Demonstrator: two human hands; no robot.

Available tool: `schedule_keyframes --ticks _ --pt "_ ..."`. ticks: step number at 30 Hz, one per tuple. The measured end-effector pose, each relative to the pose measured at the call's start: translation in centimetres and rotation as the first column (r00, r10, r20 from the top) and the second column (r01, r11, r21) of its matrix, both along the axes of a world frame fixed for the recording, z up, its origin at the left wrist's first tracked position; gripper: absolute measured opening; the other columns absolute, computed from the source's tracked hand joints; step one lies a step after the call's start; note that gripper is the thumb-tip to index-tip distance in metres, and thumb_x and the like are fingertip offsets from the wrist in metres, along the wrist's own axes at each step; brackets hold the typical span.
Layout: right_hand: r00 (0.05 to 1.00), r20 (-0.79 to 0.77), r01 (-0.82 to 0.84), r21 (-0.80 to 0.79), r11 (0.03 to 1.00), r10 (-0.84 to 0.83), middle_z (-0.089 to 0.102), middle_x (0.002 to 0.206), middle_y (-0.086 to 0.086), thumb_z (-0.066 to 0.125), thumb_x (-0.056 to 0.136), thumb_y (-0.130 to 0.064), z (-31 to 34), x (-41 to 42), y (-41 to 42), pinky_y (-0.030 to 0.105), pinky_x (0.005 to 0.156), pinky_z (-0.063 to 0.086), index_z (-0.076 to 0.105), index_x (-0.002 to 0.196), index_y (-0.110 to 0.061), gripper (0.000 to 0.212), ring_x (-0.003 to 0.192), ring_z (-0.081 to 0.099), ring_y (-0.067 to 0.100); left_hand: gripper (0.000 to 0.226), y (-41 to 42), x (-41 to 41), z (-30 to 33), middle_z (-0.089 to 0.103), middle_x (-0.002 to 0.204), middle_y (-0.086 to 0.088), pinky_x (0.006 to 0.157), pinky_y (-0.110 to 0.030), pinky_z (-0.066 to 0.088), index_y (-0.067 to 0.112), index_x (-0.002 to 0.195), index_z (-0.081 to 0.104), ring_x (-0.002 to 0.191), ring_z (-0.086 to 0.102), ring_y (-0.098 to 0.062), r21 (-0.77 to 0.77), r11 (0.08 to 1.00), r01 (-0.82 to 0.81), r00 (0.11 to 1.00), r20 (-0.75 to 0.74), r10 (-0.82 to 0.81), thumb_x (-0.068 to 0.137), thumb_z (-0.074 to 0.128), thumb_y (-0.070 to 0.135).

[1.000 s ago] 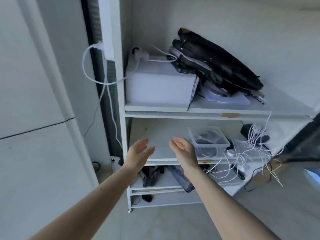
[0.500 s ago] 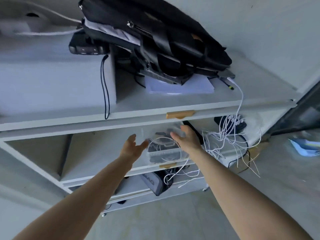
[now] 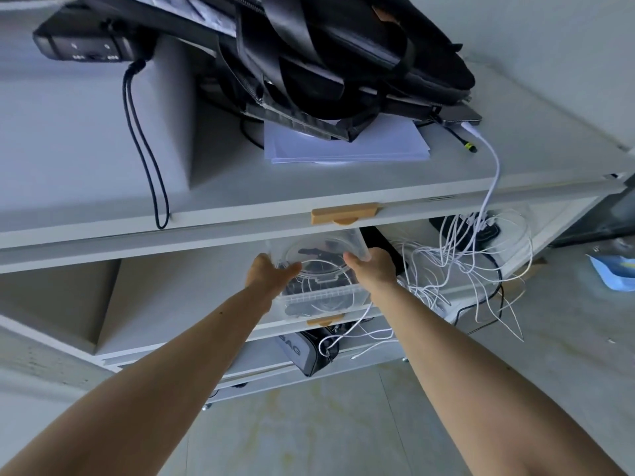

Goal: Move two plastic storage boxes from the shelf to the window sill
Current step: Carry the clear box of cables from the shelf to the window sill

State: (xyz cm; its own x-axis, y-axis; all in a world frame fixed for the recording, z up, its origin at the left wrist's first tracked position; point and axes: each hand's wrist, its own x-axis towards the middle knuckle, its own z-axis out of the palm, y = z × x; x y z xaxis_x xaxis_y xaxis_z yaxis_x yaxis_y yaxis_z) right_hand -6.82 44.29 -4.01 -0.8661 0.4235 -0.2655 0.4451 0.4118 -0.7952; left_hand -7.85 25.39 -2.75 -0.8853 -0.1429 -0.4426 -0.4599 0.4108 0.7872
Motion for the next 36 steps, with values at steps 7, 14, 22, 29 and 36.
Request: schedule_keyframes --ticks 7,14,22,29,36 --pt "0.999 -0.035 -0.009 -0.044 0.999 0.007 0.055 0.085 0.003 0.068 0.083 -0.037 0.1 0.6 -2.4 0.032 0.07 0.041 0.056 0.097 -0.004 0.038 0.085 0.052 0.024 0.061 -2.7 1.6 -0.2 0.062 0.108 -0.017 0.058 -0.03 0.042 0.003 0.119 0.052 0.086 0.058 -0.028 0.088 0.991 -0.1 0.995 0.008 0.099 0.075 0.078 0.036" --pt "0.988 -0.064 -0.144 -0.067 0.987 0.14 0.069 0.101 0.009 0.069 0.078 -0.044 1.5 1.6 -9.0 0.033 0.073 0.051 0.063 0.106 -0.008 0.046 0.09 0.065 0.028 0.056 -9.0 5.3 1.0 0.065 0.104 -0.015 0.058 -0.029 0.043 0.004 0.117 0.056 0.084 0.059 -0.027 0.103 0.968 -0.231 0.971 -0.033 0.235 0.075 0.078 0.033" --pt "0.944 -0.032 -0.33 -0.068 0.941 0.329 0.069 0.089 0.007 0.071 0.079 -0.039 2.7 5.0 -19.2 0.034 0.071 0.051 0.064 0.093 -0.009 0.034 0.081 0.066 0.027 0.042 -18.0 12.8 2.3 0.058 0.085 -0.003 0.053 -0.026 0.04 0.011 0.104 0.049 0.069 0.054 -0.017 0.098 0.895 -0.435 0.898 -0.032 0.439 0.078 0.076 0.031" --pt "0.874 -0.001 -0.483 -0.101 0.87 0.485 0.07 0.088 0.009 0.071 0.076 -0.04 2.7 10.8 -30.1 0.032 0.068 0.05 0.064 0.09 -0.006 0.037 0.079 0.065 0.027 0.03 -27.4 21.3 1.8 0.062 0.081 -0.005 0.06 -0.029 0.045 0.012 0.088 0.056 0.069 0.057 -0.017 0.143 0.777 -0.613 0.785 -0.005 0.62 0.074 0.079 0.025" --pt "0.729 0.045 -0.676 -0.117 0.728 0.683 0.07 0.09 0.007 0.069 0.075 -0.043 2.2 17.3 -43.0 0.038 0.076 0.055 0.061 0.093 -0.008 0.039 0.082 0.065 0.028 0.046 -38.2 31.1 1.3 0.062 0.085 -0.01 0.058 -0.03 0.043 0.003 0.104 0.056 0.07 0.055 -0.02 0.137 0.605 -0.784 0.615 0.042 0.787 0.072 0.08 0.027"
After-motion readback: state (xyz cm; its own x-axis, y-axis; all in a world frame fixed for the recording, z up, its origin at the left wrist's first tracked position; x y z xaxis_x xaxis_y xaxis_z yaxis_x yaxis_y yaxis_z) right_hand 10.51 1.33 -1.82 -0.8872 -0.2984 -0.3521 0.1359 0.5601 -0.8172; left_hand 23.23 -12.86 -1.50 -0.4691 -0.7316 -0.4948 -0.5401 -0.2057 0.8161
